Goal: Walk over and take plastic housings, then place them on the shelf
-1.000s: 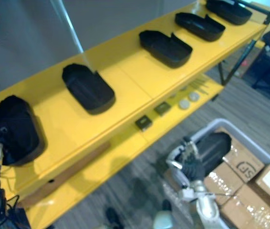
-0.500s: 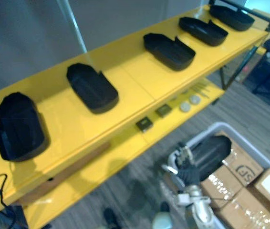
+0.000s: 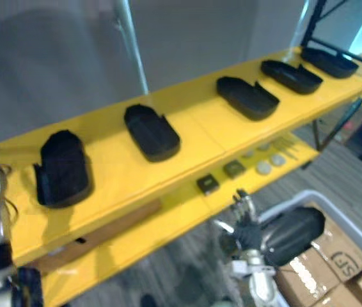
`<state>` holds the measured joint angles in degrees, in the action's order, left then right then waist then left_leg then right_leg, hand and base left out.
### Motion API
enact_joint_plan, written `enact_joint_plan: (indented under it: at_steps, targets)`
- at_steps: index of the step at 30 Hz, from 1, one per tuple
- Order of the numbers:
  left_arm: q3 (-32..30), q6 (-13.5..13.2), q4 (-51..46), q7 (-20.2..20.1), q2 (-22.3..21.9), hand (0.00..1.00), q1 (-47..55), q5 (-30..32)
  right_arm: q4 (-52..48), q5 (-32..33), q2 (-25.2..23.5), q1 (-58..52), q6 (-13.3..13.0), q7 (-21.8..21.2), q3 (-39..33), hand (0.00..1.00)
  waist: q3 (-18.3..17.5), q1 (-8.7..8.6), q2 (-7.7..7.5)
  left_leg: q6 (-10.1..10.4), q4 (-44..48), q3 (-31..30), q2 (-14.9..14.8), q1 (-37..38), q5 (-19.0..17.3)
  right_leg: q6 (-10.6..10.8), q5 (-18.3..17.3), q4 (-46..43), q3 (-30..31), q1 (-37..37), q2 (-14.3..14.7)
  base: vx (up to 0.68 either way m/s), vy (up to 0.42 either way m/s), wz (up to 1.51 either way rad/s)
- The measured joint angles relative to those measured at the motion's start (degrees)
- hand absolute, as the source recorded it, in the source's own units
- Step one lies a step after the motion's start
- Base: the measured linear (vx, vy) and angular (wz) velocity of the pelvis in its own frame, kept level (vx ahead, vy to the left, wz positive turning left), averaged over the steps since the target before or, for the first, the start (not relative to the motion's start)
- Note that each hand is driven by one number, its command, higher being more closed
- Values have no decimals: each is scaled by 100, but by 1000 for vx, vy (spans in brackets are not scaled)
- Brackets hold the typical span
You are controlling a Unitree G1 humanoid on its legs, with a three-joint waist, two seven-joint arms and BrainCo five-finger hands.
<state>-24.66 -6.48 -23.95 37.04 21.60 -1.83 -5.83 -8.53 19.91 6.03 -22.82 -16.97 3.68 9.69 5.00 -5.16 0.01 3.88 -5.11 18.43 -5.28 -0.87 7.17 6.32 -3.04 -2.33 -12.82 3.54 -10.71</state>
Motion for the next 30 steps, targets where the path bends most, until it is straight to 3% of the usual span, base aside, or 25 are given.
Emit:
enact_joint_plan:
  at_steps: [4, 5, 8, 14, 22, 25, 27, 30]
  targets:
    - [132, -421, -916, -904, -1151, 0, 1849, -317, -176, -21, -162, -234, 3, -31, -253, 0, -122, 172, -43, -6, -2, -121, 21, -36, 14, 2, -10, 28, -137, 67, -12, -17, 17, 16]
    - [224, -575, -1001, -1202, -1332, 0, 2275, -330, -216, 0, -170, -250, 2, -113, -331, 0, -167, 240, -31, -4, -2, -153, 24, -53, 23, 4, -12, 26, -159, 69, -11, -4, 11, 15]
    - [566, -647, -999, -1858, -1470, 0, 2756, -324, -236, 18, -164, -266, -3, -263, -465, 0, -194, 306, -50, 1, -2, -343, 49, -104, 65, 16, -21, 31, -365, 156, -18, -24, 9, 31]
    - [810, -550, -657, -1925, -1558, 0, 2893, 55, -225, 83, -156, -275, -18, -278, -420, 0, -179, 409, -28, 16, -3, -384, 49, -126, 86, 18, -22, 29, -433, 175, -17, -15, 8, 7]
    - [1439, 141, 182, -2171, -1553, 0, 2851, 863, -47, 166, -124, -260, -29, -217, -277, 0, -169, 424, -45, -9, -3, -378, 44, -142, 104, 18, -22, 58, -438, 160, -13, 22, -1, -1]
    - [1618, 198, 363, -2585, -1531, 0, 2828, 788, 69, 184, -80, -264, -30, -194, -279, 0, -146, 423, -73, -9, -2, -368, 38, -142, 105, 20, -19, 73, -437, 159, -7, 11, -2, -1]
    - [1842, 231, 409, -2762, -1513, 0, 2807, 1221, 69, 185, -23, -261, -32, -191, -279, 0, -131, 420, -88, -9, -2, -360, 39, -141, 105, 34, -9, 70, -436, 155, -8, 0, 0, 0]
    - [2069, 350, 620, -2646, -1434, 0, 2705, 2060, 71, 223, 62, -242, -32, -227, -279, 0, -119, 412, -84, -8, -2, -345, 30, -135, 104, 35, -8, 69, -426, 150, -4, 0, 2, -1]
